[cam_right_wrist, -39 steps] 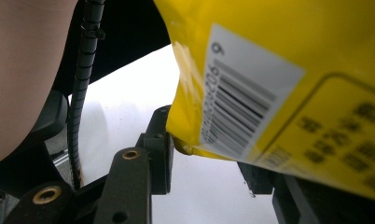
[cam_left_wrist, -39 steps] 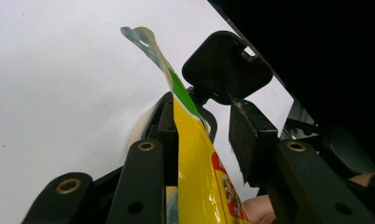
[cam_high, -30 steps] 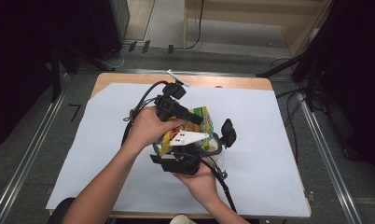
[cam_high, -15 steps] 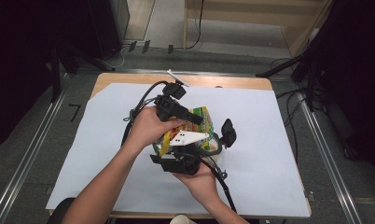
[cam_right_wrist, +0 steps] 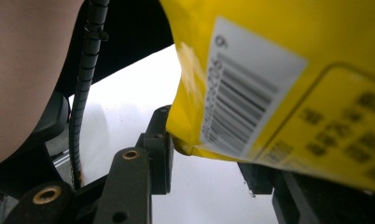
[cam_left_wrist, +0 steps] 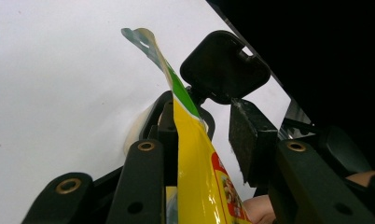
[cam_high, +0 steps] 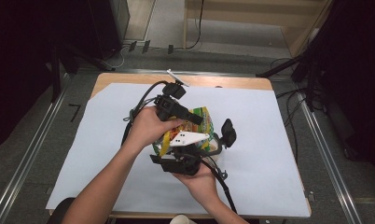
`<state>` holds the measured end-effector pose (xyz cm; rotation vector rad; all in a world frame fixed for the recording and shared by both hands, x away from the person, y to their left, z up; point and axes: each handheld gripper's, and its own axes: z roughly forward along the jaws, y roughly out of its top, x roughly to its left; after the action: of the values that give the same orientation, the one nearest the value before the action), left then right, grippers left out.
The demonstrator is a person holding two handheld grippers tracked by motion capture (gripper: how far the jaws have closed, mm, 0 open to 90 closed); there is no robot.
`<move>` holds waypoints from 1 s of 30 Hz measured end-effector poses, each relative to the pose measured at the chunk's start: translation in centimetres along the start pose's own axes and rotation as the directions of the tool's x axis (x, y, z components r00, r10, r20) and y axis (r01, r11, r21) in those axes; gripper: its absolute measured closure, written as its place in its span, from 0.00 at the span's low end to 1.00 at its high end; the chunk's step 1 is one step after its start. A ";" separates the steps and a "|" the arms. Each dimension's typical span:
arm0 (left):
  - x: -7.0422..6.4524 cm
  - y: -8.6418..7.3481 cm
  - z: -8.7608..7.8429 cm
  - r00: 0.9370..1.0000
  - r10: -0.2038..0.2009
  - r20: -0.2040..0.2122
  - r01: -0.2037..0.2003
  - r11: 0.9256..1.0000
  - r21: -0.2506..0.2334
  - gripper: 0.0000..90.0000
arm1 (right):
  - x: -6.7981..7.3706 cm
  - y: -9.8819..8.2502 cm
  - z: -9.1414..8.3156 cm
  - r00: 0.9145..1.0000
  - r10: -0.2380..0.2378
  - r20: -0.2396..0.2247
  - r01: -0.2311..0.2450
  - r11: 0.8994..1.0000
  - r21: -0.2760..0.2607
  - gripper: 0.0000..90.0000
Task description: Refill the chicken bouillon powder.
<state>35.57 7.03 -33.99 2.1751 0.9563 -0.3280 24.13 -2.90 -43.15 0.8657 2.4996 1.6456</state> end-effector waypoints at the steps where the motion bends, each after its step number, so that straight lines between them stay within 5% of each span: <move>1: 0.0 0.0 0.0 1.000 -0.002 -0.002 0.002 1.000 0.000 0.74 | 0.0 0.0 0.0 1.000 -0.002 0.000 0.002 1.000 -0.001 0.68; 30: -0.4 0.0 0.0 1.000 0.013 -0.007 -0.013 1.000 -0.005 0.75 | 0.1 -0.1 0.0 1.000 -0.017 0.014 0.017 1.000 -0.006 0.68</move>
<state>35.31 6.86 -33.83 2.1782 0.9450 -0.3114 24.03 -2.89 -43.19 0.8496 2.4843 1.6364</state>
